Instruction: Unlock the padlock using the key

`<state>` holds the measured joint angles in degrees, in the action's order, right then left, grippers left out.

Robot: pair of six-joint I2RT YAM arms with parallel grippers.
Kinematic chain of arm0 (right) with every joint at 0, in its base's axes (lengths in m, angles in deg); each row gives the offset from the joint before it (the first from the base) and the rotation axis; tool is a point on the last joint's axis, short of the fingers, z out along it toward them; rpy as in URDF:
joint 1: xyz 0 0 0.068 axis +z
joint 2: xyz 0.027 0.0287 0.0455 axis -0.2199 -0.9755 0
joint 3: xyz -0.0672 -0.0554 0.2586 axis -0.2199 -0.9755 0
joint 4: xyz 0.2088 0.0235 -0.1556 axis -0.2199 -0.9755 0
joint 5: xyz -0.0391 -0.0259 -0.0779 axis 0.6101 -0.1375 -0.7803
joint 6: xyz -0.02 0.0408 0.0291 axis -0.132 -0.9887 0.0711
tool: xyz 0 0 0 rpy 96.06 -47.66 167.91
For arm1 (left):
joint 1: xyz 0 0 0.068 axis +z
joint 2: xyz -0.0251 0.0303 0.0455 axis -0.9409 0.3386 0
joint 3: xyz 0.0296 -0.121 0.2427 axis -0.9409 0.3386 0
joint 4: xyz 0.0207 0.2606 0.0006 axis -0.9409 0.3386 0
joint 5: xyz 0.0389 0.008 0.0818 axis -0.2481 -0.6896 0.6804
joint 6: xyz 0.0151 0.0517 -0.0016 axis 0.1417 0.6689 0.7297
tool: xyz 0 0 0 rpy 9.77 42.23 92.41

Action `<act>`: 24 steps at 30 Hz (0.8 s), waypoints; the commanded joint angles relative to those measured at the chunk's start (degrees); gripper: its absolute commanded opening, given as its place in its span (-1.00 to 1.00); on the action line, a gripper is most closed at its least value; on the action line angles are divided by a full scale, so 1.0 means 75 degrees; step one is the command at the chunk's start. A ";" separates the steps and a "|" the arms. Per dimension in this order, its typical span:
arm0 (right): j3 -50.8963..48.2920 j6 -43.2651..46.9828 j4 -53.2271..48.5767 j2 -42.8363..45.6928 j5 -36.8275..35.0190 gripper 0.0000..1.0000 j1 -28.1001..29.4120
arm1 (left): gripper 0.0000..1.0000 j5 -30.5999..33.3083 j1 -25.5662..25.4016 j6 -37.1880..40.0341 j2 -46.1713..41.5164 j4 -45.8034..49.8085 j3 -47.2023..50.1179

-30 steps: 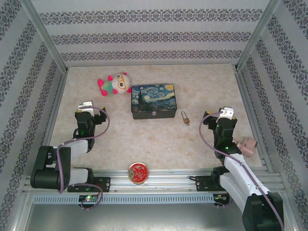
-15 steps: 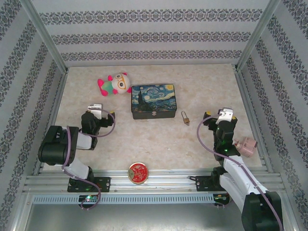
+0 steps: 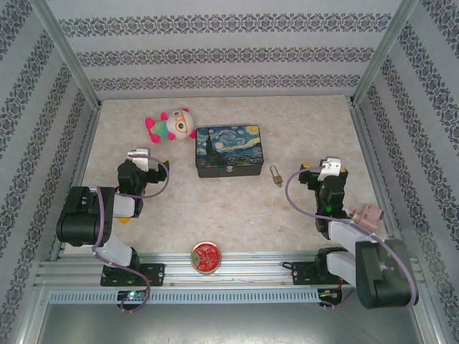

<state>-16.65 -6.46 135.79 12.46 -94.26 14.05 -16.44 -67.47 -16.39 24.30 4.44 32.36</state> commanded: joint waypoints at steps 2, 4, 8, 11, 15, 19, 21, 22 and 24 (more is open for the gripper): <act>0.0037 -0.0291 0.1550 -0.0743 0.0443 0.96 -0.0260 | 0.99 0.0083 0.0080 -0.0093 0.0013 0.0017 -0.0058; 0.0024 -0.0375 0.2082 -0.1198 0.0513 0.96 -0.0296 | 0.99 0.0084 0.0080 -0.0090 0.0020 0.0017 -0.0057; 0.0087 -0.0450 0.2772 -0.2096 0.0496 0.96 -0.0320 | 0.99 0.0073 0.0080 -0.0084 0.0013 0.0022 -0.0063; 0.0212 -0.0523 0.3394 -0.2945 0.0414 0.96 -0.0336 | 0.99 0.0062 0.0080 -0.0083 0.0013 0.0022 -0.0060; 0.0553 -0.0498 0.2581 -0.2808 0.0668 0.96 -0.0359 | 0.99 0.0027 0.0080 -0.0061 0.0025 0.0035 -0.0069; 0.1105 -0.0222 0.1996 -0.3004 0.1770 0.96 -0.0430 | 0.99 0.0026 0.0080 -0.0062 0.0022 0.0033 -0.0069; 0.1546 0.0108 0.1116 -0.2905 0.2538 0.96 -0.0420 | 0.99 0.0025 0.0080 -0.0061 0.0024 0.0039 -0.0069; 0.1507 0.0085 0.1177 -0.2887 0.2500 0.96 -0.0409 | 0.98 0.0019 0.0080 -0.0067 0.0021 0.0035 -0.0072; 0.1465 0.0043 0.1370 -0.2965 0.2585 0.96 -0.0437 | 0.98 0.0026 0.0080 -0.0070 0.0014 0.0035 -0.0069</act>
<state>-6.14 -7.55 148.16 -9.95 -80.45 11.29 -16.02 -67.47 -16.52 24.30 4.44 32.36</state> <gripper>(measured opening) 0.981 0.992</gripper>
